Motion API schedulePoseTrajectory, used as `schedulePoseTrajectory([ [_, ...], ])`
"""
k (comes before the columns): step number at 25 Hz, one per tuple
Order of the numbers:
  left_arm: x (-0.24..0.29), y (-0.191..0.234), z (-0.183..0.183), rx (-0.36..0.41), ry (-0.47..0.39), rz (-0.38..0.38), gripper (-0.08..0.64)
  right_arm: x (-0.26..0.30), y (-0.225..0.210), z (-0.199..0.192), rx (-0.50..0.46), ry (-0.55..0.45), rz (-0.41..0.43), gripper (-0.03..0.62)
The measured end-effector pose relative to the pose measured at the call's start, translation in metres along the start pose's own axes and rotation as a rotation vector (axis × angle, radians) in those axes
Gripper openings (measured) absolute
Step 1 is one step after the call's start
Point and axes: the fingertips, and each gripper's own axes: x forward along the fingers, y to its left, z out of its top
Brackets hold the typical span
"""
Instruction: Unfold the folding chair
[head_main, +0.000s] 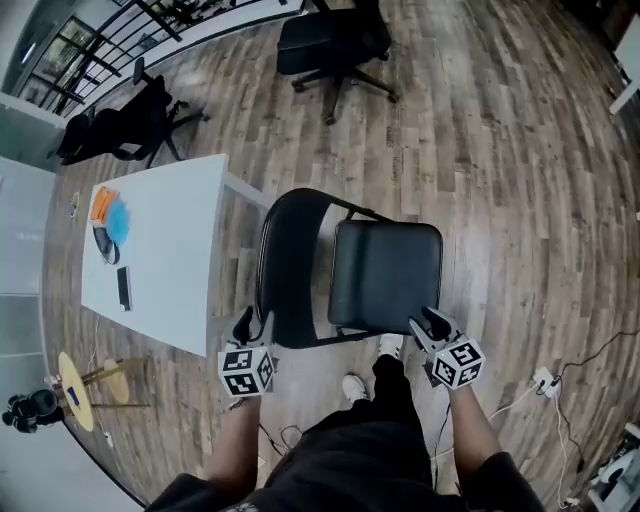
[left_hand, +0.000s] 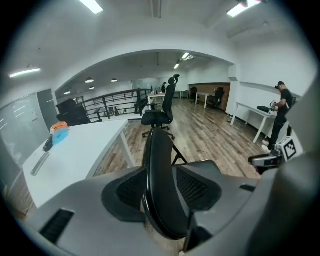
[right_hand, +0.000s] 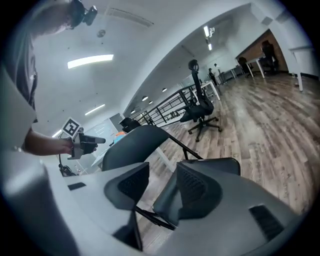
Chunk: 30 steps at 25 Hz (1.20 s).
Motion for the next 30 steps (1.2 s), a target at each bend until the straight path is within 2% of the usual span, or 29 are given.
schedulePoseTrajectory([
  [3, 0.027, -0.003, 0.0, 0.017, 0.084, -0.037, 0.254, 0.01, -0.049, -0.024, 0.091, 0.051, -0.021, 0.218],
  [7, 0.061, 0.002, -0.006, 0.002, 0.182, -0.062, 0.342, 0.023, -0.113, -0.073, 0.227, 0.132, -0.039, 0.323],
  [11, 0.094, 0.012, -0.015, -0.017, 0.245, -0.068, 0.354, 0.039, -0.175, -0.123, 0.382, 0.173, -0.054, 0.36],
  [14, 0.107, 0.018, -0.034, -0.008, 0.312, -0.062, 0.354, 0.046, -0.209, -0.166, 0.453, 0.22, -0.059, 0.373],
  [17, 0.123, 0.019, -0.043, -0.026, 0.337, -0.108, 0.355, 0.066, -0.242, -0.195, 0.51, 0.214, -0.052, 0.385],
  [21, 0.142, 0.014, -0.051, -0.071, 0.357, -0.207, 0.359, 0.094, -0.267, -0.229, 0.572, 0.212, -0.013, 0.404],
  [24, 0.145, 0.008, -0.052, -0.094, 0.37, -0.251, 0.359, 0.108, -0.274, -0.25, 0.616, 0.217, 0.039, 0.411],
  [30, 0.152, -0.003, -0.051, -0.063, 0.378, -0.286, 0.359, 0.127, -0.263, -0.245, 0.666, 0.19, 0.19, 0.411],
])
